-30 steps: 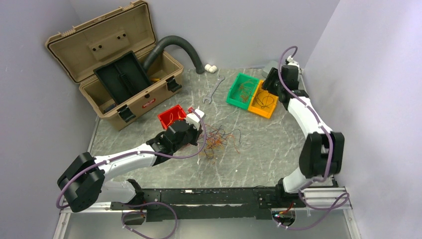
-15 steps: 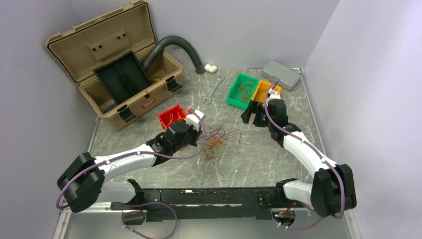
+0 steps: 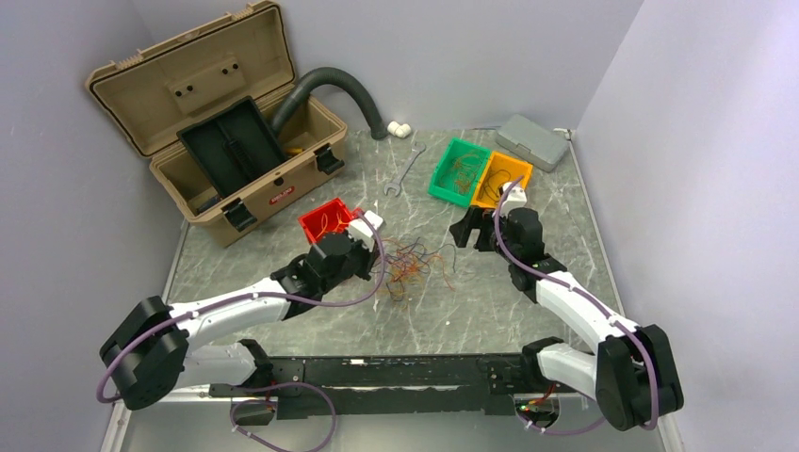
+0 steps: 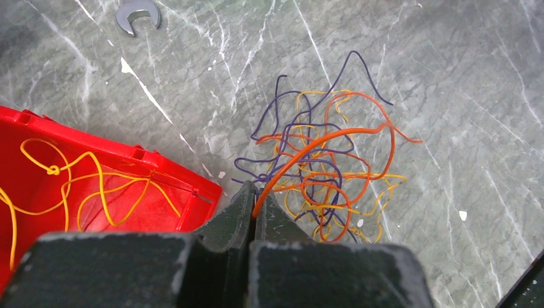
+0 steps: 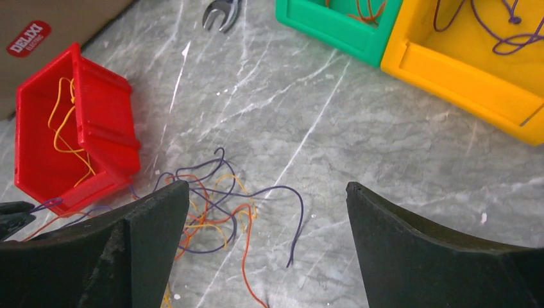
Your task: Untangle the cables
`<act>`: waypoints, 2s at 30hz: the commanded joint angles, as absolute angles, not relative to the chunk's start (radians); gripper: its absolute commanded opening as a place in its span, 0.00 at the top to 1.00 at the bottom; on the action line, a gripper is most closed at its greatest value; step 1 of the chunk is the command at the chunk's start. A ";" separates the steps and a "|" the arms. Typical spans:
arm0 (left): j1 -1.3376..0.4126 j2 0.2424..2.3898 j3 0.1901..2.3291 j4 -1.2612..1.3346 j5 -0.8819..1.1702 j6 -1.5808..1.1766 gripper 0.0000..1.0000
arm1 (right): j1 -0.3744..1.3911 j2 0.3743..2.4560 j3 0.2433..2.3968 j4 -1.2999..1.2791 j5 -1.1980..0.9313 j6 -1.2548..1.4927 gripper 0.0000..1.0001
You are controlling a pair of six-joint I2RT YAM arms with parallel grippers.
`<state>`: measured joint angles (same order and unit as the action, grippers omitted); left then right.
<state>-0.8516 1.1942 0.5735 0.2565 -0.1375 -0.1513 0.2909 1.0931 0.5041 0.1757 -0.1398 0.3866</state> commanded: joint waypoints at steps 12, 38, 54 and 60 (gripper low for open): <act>-0.873 1.201 0.650 0.222 -0.206 -0.134 1.00 | 0.312 1.196 0.344 0.615 -0.169 0.398 0.12; -0.881 1.181 0.518 0.496 -0.038 -0.063 1.00 | 0.368 1.338 0.391 0.689 -0.293 0.401 0.32; -0.881 1.129 0.491 0.494 -0.078 -0.045 1.00 | 0.519 1.343 0.423 0.670 -0.408 0.292 0.23; -0.881 1.140 0.503 0.476 -0.222 -0.077 1.00 | 0.523 1.239 0.342 0.715 -0.404 0.291 0.24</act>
<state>-0.8780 1.1492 0.4931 0.4465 -0.1051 -0.0635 0.5201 1.3048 0.3786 0.6258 -0.3874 0.3164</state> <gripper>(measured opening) 0.025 0.763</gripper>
